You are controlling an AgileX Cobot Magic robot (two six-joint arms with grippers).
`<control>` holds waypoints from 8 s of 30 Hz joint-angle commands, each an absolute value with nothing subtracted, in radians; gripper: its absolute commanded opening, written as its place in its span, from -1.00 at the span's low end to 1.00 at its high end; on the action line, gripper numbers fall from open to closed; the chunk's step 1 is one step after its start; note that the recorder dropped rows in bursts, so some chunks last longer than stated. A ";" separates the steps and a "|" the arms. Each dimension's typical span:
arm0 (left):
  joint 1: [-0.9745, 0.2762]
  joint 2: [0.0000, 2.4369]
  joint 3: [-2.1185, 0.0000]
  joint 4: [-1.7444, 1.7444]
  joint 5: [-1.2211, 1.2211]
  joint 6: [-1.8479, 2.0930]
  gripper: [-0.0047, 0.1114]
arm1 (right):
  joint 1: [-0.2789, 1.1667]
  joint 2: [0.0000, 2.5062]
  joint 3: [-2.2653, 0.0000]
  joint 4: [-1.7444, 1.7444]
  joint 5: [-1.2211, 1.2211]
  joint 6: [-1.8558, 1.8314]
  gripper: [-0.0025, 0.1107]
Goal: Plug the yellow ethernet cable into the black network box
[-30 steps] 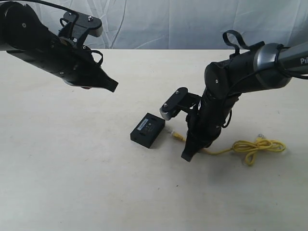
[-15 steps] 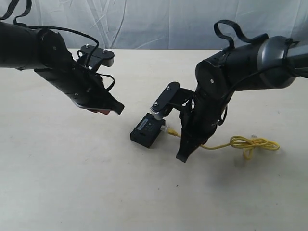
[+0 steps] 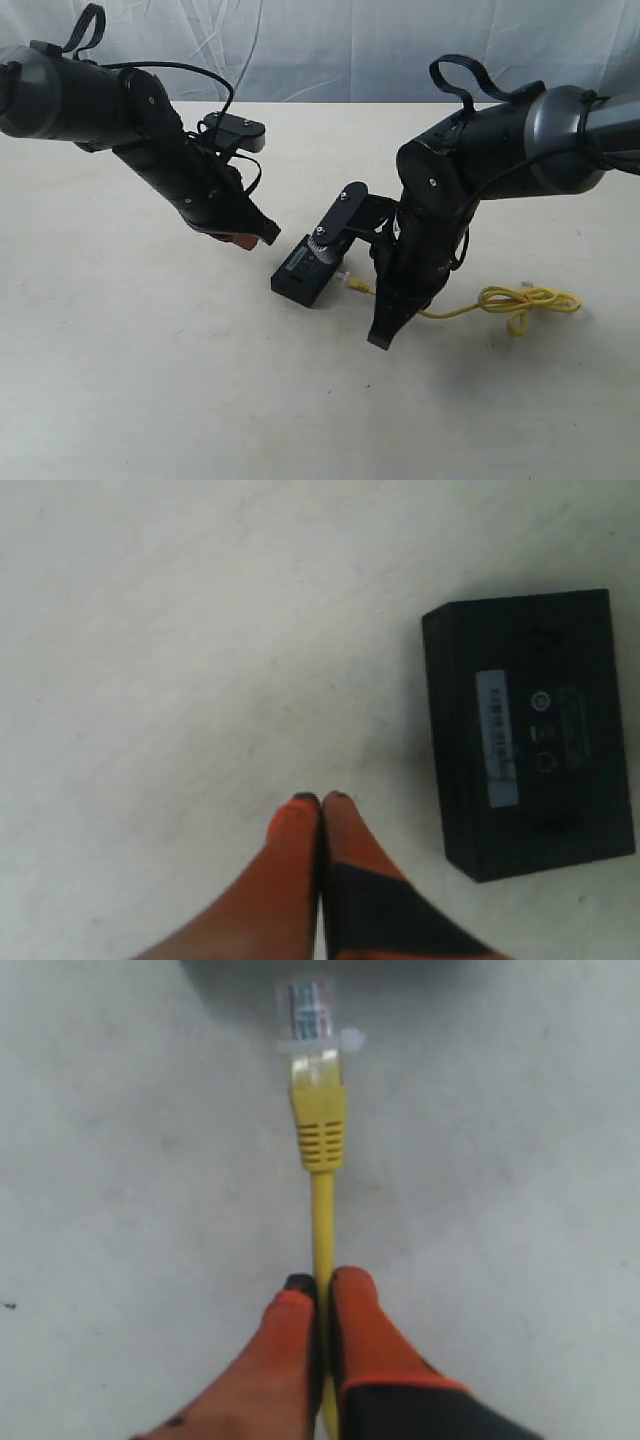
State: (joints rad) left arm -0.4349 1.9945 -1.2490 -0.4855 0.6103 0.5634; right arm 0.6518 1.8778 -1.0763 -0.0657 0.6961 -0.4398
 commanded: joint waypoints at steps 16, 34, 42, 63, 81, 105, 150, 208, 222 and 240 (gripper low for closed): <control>-0.440 2.089 -1.258 -0.708 0.595 0.820 -0.92 | 0.651 1.905 -1.071 -0.123 0.682 -0.366 -0.97; -0.440 2.089 -1.258 -0.845 0.679 1.100 -0.92 | 0.653 1.911 -1.071 -0.109 0.662 -0.366 -0.97; -0.440 2.089 -1.258 -0.845 0.679 1.100 -0.92 | 0.666 1.911 -1.071 -0.096 0.684 -0.401 -0.97; -0.440 2.089 -1.258 -0.833 0.686 1.134 -0.92 | 0.688 1.912 -1.071 -0.117 0.677 -0.396 -0.97; -0.440 2.089 -1.258 -0.833 0.706 1.171 -0.92 | 0.688 1.925 -1.071 -0.202 0.663 -0.313 -0.97; -0.440 2.089 -1.258 -0.833 0.706 1.171 -0.92 | 0.688 1.911 -1.072 -0.216 0.653 -0.313 -0.97; -0.440 2.089 -1.258 -0.831 0.706 1.171 -0.92 | 0.688 1.928 -1.070 -0.160 0.652 -0.370 -0.97; -0.440 2.089 -1.258 -0.835 0.715 1.171 -0.92 | 0.689 1.930 -1.070 -0.191 0.677 -0.316 -0.97; -0.440 2.089 -1.258 -0.836 0.722 1.169 -0.92 | 0.717 1.970 -1.070 -0.239 0.663 -0.234 -0.97; -0.440 2.089 -1.258 -0.836 0.729 1.169 -0.92 | 0.717 1.929 -1.072 -0.225 0.641 -0.207 -0.97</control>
State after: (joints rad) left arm -0.4349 2.0886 -1.2533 -0.8312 0.7180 1.1697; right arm 0.7189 1.9530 -1.0740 -0.2235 0.6531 -0.2125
